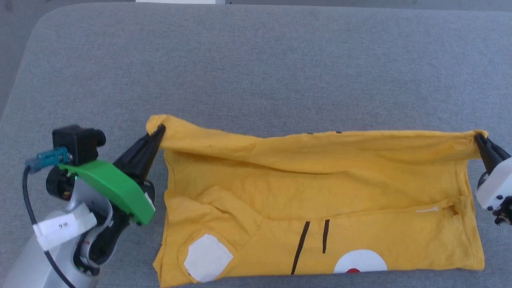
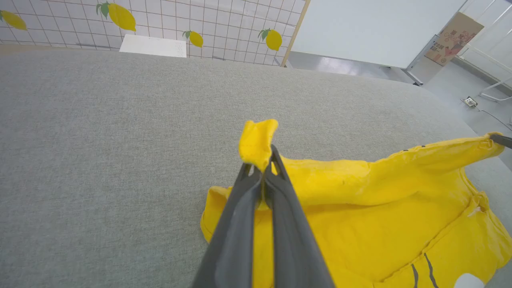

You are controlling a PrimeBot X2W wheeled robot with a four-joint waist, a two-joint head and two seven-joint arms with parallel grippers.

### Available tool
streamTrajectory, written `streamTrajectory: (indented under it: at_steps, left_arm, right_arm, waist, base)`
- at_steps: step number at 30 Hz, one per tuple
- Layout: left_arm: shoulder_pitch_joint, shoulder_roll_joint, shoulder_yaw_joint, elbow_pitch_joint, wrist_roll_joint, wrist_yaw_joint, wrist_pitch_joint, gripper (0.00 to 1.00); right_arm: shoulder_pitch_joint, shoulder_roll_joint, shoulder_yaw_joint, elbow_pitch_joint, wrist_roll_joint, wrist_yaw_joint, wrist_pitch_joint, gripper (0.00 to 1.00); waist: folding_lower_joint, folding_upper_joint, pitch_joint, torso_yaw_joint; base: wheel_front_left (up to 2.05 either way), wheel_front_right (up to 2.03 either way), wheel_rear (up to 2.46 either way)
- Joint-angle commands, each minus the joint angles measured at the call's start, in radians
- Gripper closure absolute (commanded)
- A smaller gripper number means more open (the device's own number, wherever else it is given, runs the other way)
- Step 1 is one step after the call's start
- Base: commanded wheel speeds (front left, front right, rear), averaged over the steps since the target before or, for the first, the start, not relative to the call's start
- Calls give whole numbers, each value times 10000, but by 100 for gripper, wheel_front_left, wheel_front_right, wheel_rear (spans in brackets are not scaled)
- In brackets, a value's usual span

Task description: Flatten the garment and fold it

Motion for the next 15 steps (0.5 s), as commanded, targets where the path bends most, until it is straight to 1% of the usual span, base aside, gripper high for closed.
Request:
streamTrajectory:
  at_steps: [1, 9, 12, 13, 15]
  left_arm:
    - [319, 60, 43, -84, -121, 92, -100, 100]
    - [1473, 147, 228, -435, -526, 284, -218, 100]
    - [1877, 142, 201, -609, -656, 351, -192, 100]
    - [2222, 101, 199, -748, -734, 457, -233, 100]
    - [2418, 61, 163, -786, -769, 519, -245, 100]
  right_arm:
    - [225, 82, -120, -74, 91, -15, 34, 100]
    - [1076, 423, -859, -381, 193, -15, 129, 100]
    - [1405, 615, -1056, -469, 226, -15, 158, 100]
    - [1695, 782, -1190, -523, 251, -15, 187, 100]
    - [1858, 877, -1239, -501, 273, -15, 209, 100]
  waist:
    - [0, 0, -52, 38]
    - [0, 0, -90, 77]
    - [0, 0, -112, 65]
    - [0, 0, -131, 27]
    - [0, 0, -147, -5]
  base:
    - [0, 0, 0]
    - [0, 0, 0]
    - [0, 0, 0]
    - [0, 0, 0]
    - [0, 0, 0]
